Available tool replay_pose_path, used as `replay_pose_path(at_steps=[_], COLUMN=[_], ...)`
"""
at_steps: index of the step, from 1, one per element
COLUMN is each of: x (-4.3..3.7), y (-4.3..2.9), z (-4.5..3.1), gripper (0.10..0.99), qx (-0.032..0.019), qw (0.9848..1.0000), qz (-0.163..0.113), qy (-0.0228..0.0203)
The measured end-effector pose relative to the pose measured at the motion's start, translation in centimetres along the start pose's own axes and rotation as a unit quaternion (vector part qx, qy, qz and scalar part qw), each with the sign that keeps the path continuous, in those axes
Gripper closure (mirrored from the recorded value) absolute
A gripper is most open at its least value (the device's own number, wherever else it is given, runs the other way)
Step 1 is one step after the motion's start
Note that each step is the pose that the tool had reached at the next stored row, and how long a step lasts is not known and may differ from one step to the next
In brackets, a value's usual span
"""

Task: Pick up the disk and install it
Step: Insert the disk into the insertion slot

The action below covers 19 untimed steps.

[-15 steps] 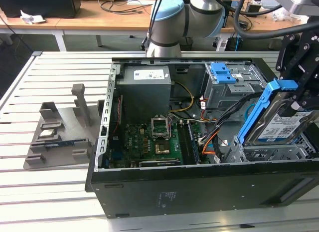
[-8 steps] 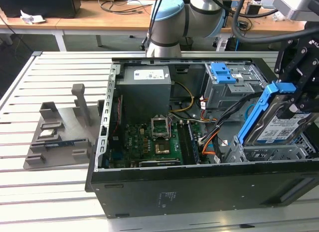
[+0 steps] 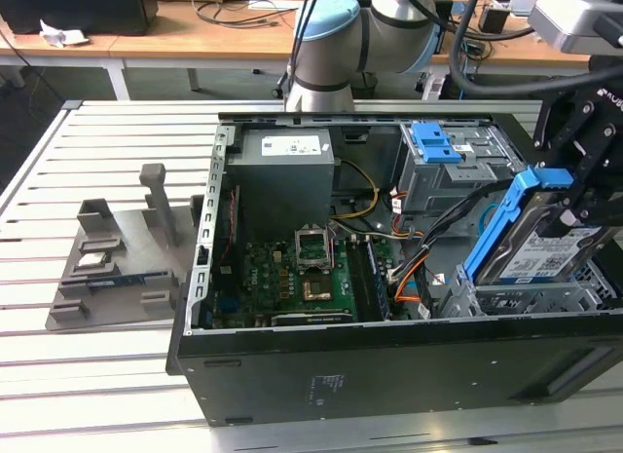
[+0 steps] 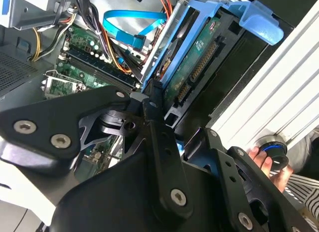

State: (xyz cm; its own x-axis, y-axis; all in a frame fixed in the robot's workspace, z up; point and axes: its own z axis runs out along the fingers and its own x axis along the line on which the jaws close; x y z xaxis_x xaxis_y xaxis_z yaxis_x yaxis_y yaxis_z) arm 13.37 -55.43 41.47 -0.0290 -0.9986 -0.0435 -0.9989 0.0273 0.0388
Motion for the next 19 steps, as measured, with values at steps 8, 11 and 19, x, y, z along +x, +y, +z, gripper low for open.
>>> replay_pose_path(at_steps=[8, 11, 19], x=[0.02, 0.03, 0.06], y=[-0.02, -0.03, -0.06], z=[0.54, 0.74, 1.42], gripper=[0.722, 0.722, 0.722], qx=[0.0000, 0.0000, 0.0000], qw=[1.0000, 1.0000, 1.0000], qz=[0.000, 0.000, 0.000], qy=[0.0000, 0.0000, 0.0000])
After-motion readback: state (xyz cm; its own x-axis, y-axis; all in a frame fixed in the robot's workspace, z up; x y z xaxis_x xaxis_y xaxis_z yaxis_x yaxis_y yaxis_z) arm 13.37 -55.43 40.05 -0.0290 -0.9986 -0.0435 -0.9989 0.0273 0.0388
